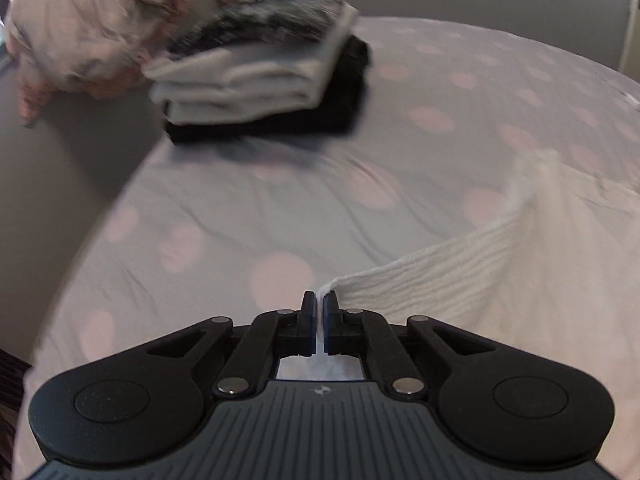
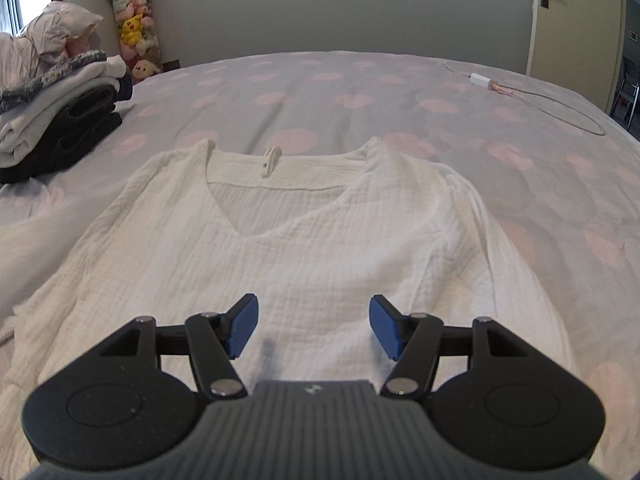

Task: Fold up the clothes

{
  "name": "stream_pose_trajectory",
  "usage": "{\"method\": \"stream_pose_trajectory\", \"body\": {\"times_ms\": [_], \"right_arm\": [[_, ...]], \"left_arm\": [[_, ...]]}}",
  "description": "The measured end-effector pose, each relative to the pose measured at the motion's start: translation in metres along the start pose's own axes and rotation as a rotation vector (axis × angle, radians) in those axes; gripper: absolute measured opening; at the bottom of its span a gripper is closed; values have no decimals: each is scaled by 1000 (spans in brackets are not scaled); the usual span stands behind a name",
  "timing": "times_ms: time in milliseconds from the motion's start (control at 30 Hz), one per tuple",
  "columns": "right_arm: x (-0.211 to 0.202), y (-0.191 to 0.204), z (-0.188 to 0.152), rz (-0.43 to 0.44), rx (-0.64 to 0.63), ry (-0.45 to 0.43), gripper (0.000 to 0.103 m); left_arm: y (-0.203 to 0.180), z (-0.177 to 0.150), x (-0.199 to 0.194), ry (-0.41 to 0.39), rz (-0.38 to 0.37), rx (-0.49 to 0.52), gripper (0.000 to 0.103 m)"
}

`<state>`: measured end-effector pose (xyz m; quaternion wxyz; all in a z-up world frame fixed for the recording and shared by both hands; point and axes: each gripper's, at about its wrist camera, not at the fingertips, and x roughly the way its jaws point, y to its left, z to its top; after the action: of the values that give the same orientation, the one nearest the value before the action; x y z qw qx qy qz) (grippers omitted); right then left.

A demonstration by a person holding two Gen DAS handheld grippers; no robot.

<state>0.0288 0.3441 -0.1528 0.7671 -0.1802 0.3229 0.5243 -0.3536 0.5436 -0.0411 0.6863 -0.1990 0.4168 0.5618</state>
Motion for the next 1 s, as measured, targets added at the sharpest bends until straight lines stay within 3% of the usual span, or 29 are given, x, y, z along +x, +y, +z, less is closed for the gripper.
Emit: {"method": "stream_pose_trajectory", "body": {"times_ms": [233,400,567,667,767,833,900,1000], "right_arm": [[10,-3,-1,-7,1,13,65],[20,-13,-2,-19,29,31,65],[29,-16,-7,-21,26,52,70],[29,-15,-8,-21,14,53,71],[28,-17,-8,-18,27,55,71],[27,-16,-9,-19,30,56,71],[25,-15,-9,-20,33,56,71],[23,-13,-9,-13,31,54,71]], "left_arm": [[16,62,94,13,303,110,3],[24,65,156,142,444,181,3],[10,51,185,118,431,224,5],[4,41,187,101,433,216,17],[3,32,179,69,437,173,36],[9,26,165,16,420,133,37],[19,22,148,-16,400,102,49],[50,15,129,-6,385,4,56]]}}
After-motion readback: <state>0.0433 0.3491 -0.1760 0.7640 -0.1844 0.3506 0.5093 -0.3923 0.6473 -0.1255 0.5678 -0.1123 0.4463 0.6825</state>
